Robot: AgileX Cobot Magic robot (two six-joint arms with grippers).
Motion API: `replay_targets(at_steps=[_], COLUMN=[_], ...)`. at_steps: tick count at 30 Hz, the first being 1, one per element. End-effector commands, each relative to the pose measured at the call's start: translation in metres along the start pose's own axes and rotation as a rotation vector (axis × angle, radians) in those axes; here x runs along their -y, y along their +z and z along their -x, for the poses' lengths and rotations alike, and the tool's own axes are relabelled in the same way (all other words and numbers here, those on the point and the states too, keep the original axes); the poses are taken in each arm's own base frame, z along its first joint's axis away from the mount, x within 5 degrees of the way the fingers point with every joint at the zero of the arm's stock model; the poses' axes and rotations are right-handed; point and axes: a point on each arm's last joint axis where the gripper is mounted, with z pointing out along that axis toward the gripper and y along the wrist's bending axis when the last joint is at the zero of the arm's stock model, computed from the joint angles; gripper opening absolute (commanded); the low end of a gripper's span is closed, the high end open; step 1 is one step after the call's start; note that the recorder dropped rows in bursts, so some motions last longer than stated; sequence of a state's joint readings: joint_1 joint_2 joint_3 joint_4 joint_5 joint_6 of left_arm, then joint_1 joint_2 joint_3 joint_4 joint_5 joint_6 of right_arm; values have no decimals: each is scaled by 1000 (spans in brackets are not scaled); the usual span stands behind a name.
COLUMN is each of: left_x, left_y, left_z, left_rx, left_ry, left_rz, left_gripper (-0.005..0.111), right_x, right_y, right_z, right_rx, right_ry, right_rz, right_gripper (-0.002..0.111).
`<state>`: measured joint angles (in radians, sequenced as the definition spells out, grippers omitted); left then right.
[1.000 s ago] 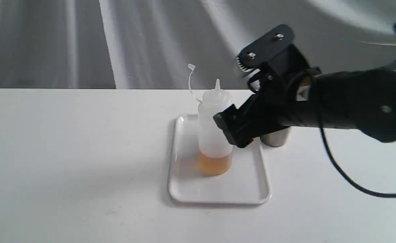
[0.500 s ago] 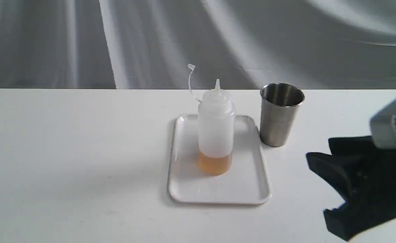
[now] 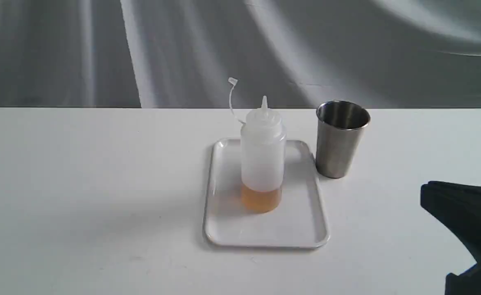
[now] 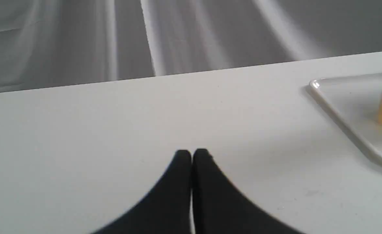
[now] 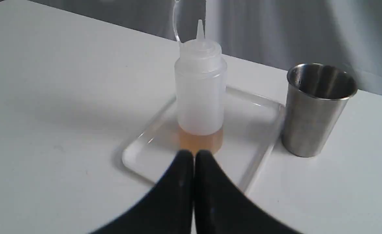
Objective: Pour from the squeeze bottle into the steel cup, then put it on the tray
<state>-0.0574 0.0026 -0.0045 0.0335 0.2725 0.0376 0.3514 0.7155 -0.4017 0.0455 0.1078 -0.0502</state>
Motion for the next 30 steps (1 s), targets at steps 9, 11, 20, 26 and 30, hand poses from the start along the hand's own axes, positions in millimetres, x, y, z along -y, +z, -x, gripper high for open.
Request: replay_targets(at_steps=[9, 11, 20, 26, 30], left_x=[0, 0, 0, 0, 0], left_y=[0, 0, 0, 0, 0], left_z=[-1, -1, -1, -1, -1], left_rx=[5, 5, 5, 5, 5], left_ry=[-5, -5, -1, -2, -5], left_rz=[-6, -6, -6, -6, -6], left_gripper=[0, 0, 0, 0, 0], right_x=[0, 0, 9, 19, 25], right_y=[0, 0, -23, -40, -52], right_z=[0, -2, -50, -65, -66], right_rx=[6, 2, 31, 184, 216], right_ry=[9, 4, -56, -156, -168], right_rz=[-2, -2, -88, -238, -341], right_gripper=[0, 0, 0, 0, 0])
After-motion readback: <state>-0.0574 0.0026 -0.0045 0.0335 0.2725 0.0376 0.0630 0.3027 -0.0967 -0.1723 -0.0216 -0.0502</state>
